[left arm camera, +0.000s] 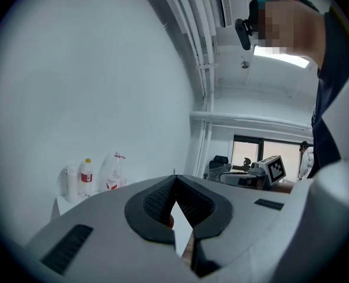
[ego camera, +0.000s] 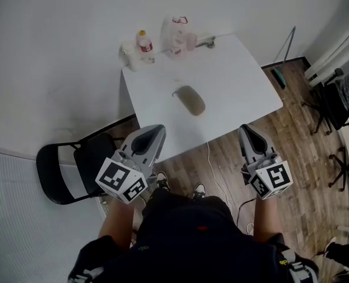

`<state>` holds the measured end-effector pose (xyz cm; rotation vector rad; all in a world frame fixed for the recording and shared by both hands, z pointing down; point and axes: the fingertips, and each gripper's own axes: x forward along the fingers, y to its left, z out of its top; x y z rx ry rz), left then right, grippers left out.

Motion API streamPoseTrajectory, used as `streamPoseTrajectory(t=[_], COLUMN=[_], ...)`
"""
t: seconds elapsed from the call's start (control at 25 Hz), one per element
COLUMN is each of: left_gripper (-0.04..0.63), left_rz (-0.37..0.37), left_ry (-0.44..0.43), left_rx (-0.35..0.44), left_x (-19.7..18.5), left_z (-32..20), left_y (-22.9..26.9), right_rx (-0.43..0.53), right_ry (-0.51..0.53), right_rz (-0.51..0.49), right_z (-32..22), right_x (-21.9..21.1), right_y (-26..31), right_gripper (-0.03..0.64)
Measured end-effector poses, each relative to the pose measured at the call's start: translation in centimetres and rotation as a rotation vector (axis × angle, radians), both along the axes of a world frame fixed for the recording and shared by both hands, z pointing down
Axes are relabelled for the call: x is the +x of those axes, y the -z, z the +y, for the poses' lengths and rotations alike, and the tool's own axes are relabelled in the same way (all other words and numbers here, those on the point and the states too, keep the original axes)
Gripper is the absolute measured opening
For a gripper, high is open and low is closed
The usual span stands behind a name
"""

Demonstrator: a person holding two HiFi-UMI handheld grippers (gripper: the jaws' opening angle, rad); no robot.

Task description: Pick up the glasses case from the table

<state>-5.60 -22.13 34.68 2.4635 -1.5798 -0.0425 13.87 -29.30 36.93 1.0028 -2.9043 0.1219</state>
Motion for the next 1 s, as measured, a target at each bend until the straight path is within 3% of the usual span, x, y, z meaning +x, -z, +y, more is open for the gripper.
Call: streamPoseTrajectory(t=[0.32,0.56,0.68,0.84,1.0], left_gripper=[0.020,0.020,0.020,0.020,0.020], left_rz=[-0.033,-0.017,-0.010,-0.014,-0.007], left_ry=[-0.087,-0.115,-0.098,-0.072,-0.039], left_rx=[-0.017,-0.036,-0.041,-0.072,-0.100], left_x=[-6.4,-8.1,-7.8,-8.0,-8.9], left_z=[-3.6,-5.5,-6.0,-6.2,-6.1], left_y=[-1.8,-3.5,-4.2,-4.8,-6.1], right_rx=[-0.013,-0.039,-0.090,-0.141,-0.180], right_ry=[-0.082,-0.089,-0.014,0.049,0.076], right_rz=[0.032,0.111,0.166,0.265,0.339], right_z=[-2.6,-5.5,-7.1,-9.7,-12.1], right_x=[-6.7,-10.0,-11.6,-13.8,-15.9], right_y=[-0.7,-4.0,-6.8,-10.9,-15.0], right_gripper=[0.025,0.030,0.188,0.275,0.312])
